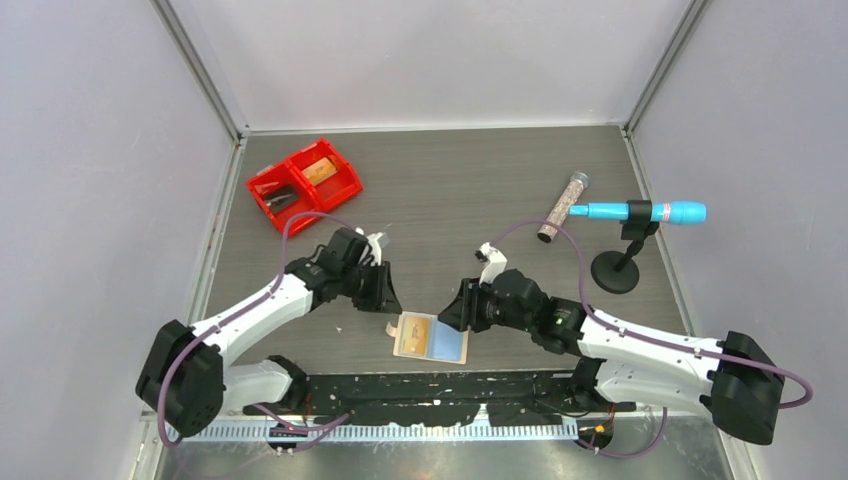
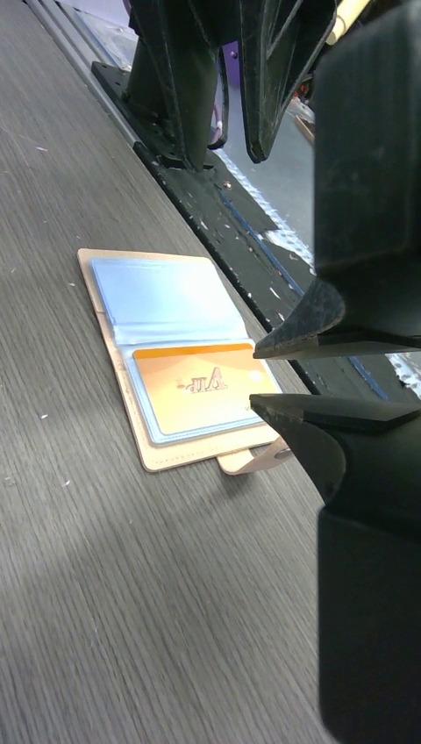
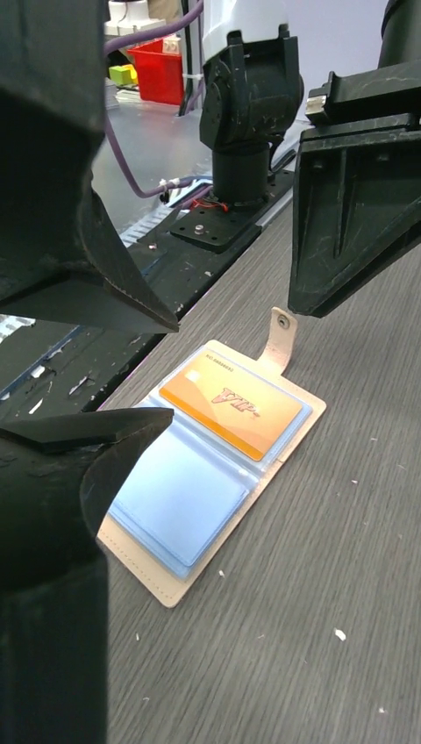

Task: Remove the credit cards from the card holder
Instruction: Remove the credit card from the card holder.

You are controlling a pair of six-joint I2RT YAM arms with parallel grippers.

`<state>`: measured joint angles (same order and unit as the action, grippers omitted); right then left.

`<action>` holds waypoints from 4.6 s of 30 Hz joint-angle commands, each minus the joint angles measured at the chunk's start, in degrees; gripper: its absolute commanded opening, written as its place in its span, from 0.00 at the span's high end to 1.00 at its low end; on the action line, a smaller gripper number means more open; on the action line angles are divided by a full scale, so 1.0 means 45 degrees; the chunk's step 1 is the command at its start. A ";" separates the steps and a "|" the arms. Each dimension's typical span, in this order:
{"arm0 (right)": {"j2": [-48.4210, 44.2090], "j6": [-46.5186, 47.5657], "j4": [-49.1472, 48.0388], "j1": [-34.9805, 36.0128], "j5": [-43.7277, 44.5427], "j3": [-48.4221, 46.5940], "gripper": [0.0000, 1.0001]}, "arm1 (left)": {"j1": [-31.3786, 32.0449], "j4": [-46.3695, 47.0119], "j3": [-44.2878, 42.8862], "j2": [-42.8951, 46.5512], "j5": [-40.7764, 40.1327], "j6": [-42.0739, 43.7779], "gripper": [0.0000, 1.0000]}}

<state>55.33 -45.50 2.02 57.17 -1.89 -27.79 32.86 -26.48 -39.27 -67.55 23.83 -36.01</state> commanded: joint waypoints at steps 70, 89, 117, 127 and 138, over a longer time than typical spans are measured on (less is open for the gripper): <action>0.4924 -0.1741 -0.4416 0.0581 0.0683 0.0762 0.70 | 0.1919 0.1564 0.0853 0.0438 -0.0938 -0.1644 0.81; 0.5453 -0.2057 -0.4962 0.0674 0.0614 0.0829 0.70 | 0.1926 0.3587 0.2243 -0.1663 -0.1246 -0.1480 0.93; 0.6098 -0.2600 -0.5532 0.0692 0.0016 0.0677 0.65 | 0.1916 0.4031 0.2671 -0.2138 -0.1284 -0.1822 0.95; 0.5930 -0.2559 -0.6219 0.0695 -0.0008 0.0912 0.73 | 0.1917 0.4081 0.2774 -0.2221 -0.1293 -0.1881 0.95; 0.5343 -0.2233 -0.7265 0.0685 -0.0222 0.1231 0.81 | 0.1925 0.4088 0.2749 -0.2362 -0.1260 -0.1938 0.95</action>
<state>81.87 -56.03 -23.38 59.88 -1.13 -21.96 40.99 -9.85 -28.36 -76.01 19.40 -44.66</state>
